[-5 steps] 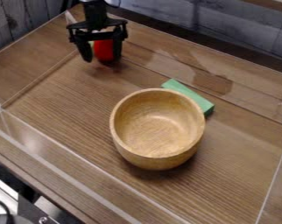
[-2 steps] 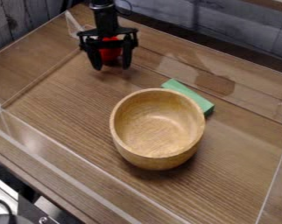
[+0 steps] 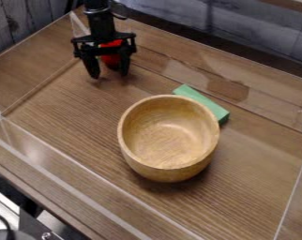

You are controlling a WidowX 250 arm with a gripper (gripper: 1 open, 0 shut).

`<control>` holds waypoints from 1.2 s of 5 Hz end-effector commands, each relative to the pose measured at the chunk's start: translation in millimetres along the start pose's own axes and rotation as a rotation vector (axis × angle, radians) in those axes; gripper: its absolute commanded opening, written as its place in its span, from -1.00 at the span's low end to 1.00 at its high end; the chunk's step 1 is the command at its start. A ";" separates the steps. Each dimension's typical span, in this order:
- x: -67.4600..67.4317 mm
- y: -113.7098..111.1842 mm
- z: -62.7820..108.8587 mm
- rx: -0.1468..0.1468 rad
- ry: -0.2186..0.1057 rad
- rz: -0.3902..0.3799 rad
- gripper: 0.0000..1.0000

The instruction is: Move the red fruit to the right

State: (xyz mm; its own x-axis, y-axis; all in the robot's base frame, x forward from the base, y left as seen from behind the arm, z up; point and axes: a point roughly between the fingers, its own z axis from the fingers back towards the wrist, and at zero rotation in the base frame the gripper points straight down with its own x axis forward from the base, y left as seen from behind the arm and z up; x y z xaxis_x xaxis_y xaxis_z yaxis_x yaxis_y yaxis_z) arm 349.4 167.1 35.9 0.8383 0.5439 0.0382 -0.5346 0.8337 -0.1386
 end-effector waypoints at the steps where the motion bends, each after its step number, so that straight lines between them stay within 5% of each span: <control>1: 12.5 -17.2 47.0 -0.007 -0.108 0.001 -1.00; 2: 15.1 -36.1 52.5 -0.009 -0.108 0.003 -1.00; 4: 19.5 -20.6 48.4 0.000 -0.122 0.107 -1.00; 6: 5.0 -32.4 51.2 0.006 -0.135 0.213 -1.00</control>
State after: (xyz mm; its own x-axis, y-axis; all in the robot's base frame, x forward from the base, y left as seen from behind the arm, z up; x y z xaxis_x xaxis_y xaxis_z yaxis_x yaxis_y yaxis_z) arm 359.6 147.8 50.4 0.6918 0.7212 0.0367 -0.7135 0.6905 -0.1184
